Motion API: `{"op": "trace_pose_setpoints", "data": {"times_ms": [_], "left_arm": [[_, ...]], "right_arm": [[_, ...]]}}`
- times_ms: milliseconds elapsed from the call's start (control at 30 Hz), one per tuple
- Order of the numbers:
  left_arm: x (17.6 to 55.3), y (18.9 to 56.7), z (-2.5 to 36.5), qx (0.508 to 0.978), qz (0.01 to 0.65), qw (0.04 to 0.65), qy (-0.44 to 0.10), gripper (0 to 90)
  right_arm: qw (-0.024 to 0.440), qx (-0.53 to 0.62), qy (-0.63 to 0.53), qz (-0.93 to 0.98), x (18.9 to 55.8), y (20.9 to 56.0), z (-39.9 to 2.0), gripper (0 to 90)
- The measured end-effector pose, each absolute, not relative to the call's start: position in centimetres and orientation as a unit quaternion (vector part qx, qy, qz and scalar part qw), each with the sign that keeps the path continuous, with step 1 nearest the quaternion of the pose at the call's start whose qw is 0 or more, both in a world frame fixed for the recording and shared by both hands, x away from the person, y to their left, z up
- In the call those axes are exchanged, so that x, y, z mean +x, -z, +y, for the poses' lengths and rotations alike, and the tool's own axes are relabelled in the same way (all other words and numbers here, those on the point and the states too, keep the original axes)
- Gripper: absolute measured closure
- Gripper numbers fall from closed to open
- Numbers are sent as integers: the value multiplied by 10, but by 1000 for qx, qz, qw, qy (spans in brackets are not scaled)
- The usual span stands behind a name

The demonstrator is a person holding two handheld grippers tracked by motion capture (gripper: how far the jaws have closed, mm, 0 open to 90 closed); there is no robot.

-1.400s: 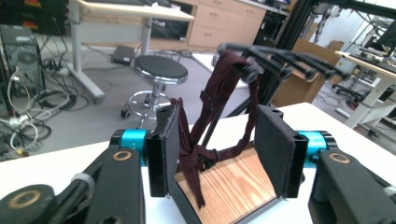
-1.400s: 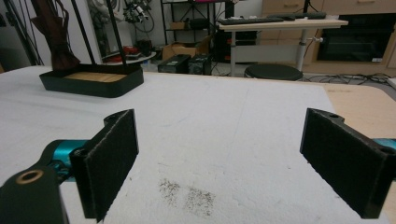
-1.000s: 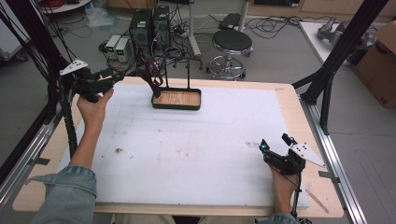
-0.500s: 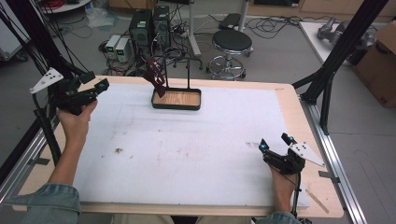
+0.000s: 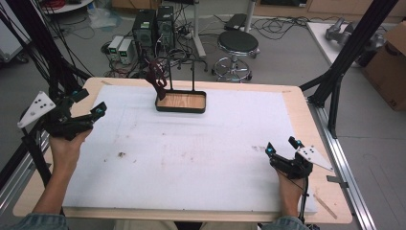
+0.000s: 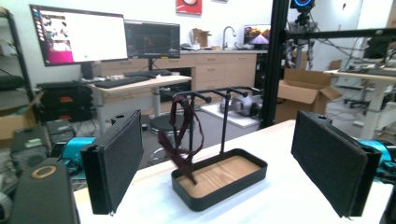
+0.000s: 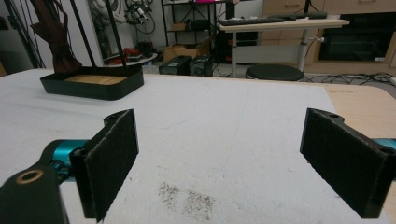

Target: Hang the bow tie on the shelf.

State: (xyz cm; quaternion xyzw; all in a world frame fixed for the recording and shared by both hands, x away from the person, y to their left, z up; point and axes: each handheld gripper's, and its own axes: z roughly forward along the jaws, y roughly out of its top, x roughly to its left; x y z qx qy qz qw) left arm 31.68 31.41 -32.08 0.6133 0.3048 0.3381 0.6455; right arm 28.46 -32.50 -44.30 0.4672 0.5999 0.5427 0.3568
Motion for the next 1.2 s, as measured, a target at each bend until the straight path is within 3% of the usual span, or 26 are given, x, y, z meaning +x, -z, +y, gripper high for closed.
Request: {"op": "trace_pose_setpoints", "data": {"times_ms": [567, 833, 1200], "left_arm": [[288, 373, 302, 613, 294, 622, -389, 198], [288, 407, 299, 621, 322, 607, -376, 198], [290, 433, 280, 672, 326, 572, -341, 152]], "right_arm": [[357, 464, -542, 602, 285, 443, -324, 106], [356, 466, -540, 604, 285, 443, -323, 106], [357, 464, -540, 605, 285, 443, -323, 106]]}}
